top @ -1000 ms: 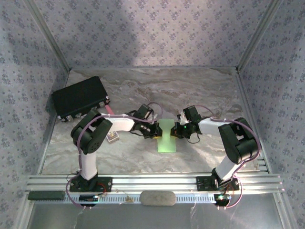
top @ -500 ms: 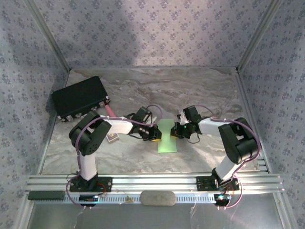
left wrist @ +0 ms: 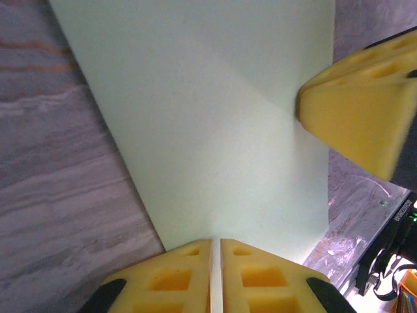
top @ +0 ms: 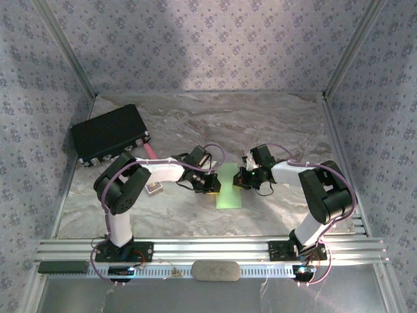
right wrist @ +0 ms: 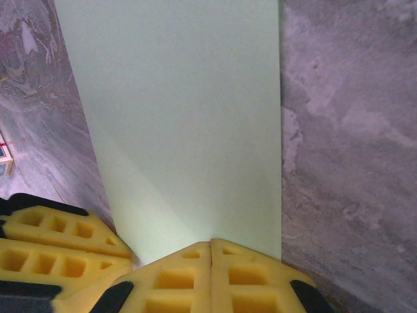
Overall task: Fold a paper plane with a square sheet of paper (pick it up from the middle)
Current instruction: First fold the square sheet of paper in half at the center of the table.
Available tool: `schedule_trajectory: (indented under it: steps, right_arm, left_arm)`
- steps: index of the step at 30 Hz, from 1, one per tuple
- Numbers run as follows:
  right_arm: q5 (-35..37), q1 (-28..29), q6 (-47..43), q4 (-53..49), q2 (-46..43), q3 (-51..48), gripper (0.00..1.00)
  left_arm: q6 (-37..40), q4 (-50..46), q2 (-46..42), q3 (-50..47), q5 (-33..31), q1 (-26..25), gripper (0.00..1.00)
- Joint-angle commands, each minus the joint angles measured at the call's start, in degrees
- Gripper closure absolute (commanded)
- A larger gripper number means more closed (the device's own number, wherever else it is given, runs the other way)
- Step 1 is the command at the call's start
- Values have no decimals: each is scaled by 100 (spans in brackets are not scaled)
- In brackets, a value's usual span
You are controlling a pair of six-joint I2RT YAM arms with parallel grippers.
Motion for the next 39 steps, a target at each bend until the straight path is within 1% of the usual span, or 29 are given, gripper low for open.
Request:
schedule_trajectory:
  steps: [1,4,9,15,25,29,35,39]
  right_arm:
    - [769,-30,-60,-825,283,-240,100]
    - [761,-33,-69,-822,319,-224,100]
    - [747,-33,-69,-812,298,-220,100]
    - [738,-30,-76,-799,246,-250,100]
    - [697,-16,-86,-790,292,-248,100]
    - [698,-33,-102,-810,314,-224,100]
    - [624,-31,-104,-782,300,-215,100]
    - [283,-18,2,-550,9,-141,93]
  left_arm:
    - [99,-276,-266,408,-76,208,88]
    - [50,-157,-88,609,-66,388,87]
    - [-131,365,268,762,75,610,87]
    - [-183,615,597,1019,189,707,86]
    - [-327,764,1031,1347,156,766,85]
    - [-417,530,1141,1514,-35,832,86]
    - [-530,521,1403,1522,-35,839,87]
    - [-678,538,1475,1368,-98,838,89]
